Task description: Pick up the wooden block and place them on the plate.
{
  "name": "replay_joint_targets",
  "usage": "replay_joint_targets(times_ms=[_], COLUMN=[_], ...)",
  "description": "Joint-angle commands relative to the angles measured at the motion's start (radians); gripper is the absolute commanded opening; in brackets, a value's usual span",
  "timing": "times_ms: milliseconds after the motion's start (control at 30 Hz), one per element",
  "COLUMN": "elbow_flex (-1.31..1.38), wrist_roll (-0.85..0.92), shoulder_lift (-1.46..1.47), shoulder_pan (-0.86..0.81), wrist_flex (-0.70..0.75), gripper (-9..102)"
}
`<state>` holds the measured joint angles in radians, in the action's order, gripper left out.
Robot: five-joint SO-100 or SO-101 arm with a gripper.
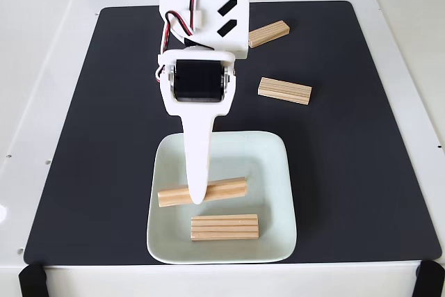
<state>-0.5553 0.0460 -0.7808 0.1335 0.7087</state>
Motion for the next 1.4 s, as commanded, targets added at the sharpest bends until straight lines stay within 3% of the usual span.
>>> replay_joint_targets(times_ms=[0,1367], elbow_flex=[0.112,-0.04], wrist_roll=[-0.009,-0.051], shoulder_lift=[0.018,0.052], shoulder_pan=[-0.003,0.018], wrist_flex=[-0.006,-0.003], gripper=[0,0])
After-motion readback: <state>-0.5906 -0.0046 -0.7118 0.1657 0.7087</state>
